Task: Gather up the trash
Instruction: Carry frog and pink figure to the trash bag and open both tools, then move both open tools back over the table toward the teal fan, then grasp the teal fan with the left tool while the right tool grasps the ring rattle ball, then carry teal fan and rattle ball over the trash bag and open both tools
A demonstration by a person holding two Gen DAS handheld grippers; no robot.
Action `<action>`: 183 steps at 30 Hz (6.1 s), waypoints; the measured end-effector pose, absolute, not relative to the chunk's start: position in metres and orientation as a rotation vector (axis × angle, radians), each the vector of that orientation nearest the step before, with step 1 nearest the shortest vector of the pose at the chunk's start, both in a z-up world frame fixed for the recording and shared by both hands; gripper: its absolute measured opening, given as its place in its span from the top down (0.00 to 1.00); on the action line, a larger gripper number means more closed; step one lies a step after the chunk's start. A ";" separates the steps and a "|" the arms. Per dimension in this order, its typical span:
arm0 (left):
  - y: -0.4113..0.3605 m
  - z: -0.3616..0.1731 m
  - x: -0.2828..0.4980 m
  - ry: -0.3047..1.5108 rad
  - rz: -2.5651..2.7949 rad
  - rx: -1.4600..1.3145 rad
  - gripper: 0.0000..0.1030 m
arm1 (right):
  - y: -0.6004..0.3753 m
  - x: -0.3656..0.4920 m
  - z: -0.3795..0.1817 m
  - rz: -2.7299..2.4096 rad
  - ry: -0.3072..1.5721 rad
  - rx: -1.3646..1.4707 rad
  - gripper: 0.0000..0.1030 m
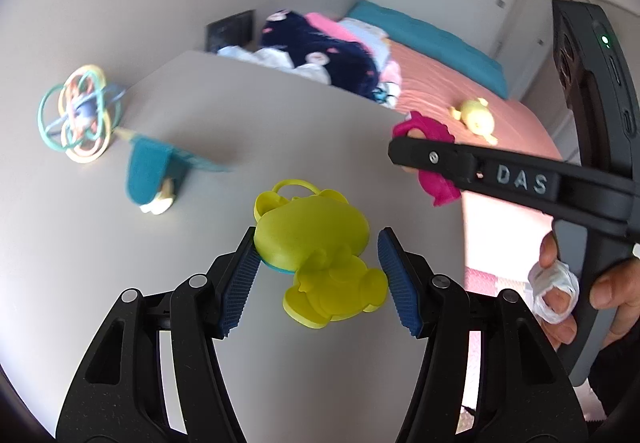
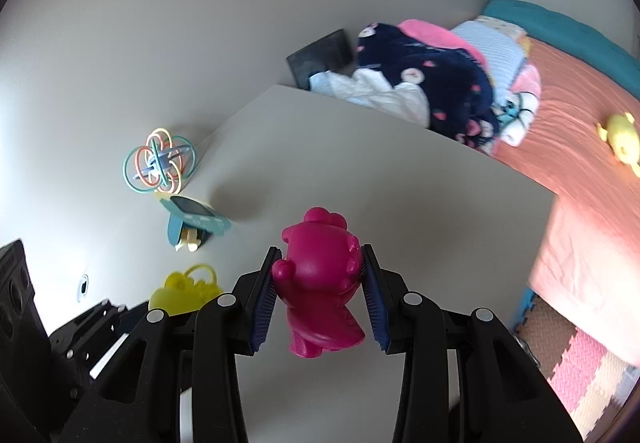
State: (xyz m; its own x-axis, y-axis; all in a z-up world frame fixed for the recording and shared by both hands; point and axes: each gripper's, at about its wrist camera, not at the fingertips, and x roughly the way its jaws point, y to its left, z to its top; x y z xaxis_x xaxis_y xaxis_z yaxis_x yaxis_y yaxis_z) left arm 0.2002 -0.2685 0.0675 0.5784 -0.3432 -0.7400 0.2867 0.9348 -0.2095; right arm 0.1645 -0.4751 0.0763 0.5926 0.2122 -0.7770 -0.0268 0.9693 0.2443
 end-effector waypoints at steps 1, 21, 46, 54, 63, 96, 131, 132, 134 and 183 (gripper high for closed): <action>-0.276 0.071 0.198 0.875 -0.386 -0.057 0.43 | -0.481 0.157 0.078 0.129 0.926 0.221 0.60; -0.426 0.089 0.134 0.895 -0.794 0.134 0.43 | -0.611 -0.012 0.112 -0.168 0.825 0.411 0.59; -0.503 0.055 0.128 0.986 -0.752 0.342 0.06 | -0.680 -0.088 0.101 -0.424 0.836 0.452 0.21; -0.496 0.056 0.124 0.989 -0.733 0.333 0.06 | -0.669 -0.080 0.101 -0.386 0.842 0.442 0.21; -0.462 0.049 0.130 1.017 -0.671 0.281 0.06 | -0.642 -0.056 0.097 -0.313 0.878 0.410 0.21; -0.240 0.050 0.150 0.970 -0.220 -0.010 0.06 | -0.452 0.065 0.084 0.165 0.947 0.243 0.21; -0.172 0.013 0.297 0.969 -0.150 0.032 0.57 | -0.408 0.177 0.054 0.203 0.972 0.260 0.21; -0.172 0.012 0.300 0.968 -0.151 0.031 0.58 | -0.406 0.179 0.054 0.206 0.973 0.259 0.21; -0.169 0.012 0.300 0.959 -0.157 0.021 0.59 | -0.403 0.184 0.053 0.211 0.972 0.256 0.21; -0.105 0.078 0.209 0.821 -0.100 -0.151 0.60 | -0.311 0.238 0.111 0.480 0.843 0.226 0.95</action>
State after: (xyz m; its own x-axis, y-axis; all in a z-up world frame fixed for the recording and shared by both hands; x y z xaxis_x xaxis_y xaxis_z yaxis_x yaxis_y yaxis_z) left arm 0.2091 -0.1052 0.0777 0.6775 -0.1471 -0.7207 0.0303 0.9845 -0.1725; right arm 0.2382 -0.3106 0.1115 0.5670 0.4925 -0.6603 -0.3171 0.8703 0.3768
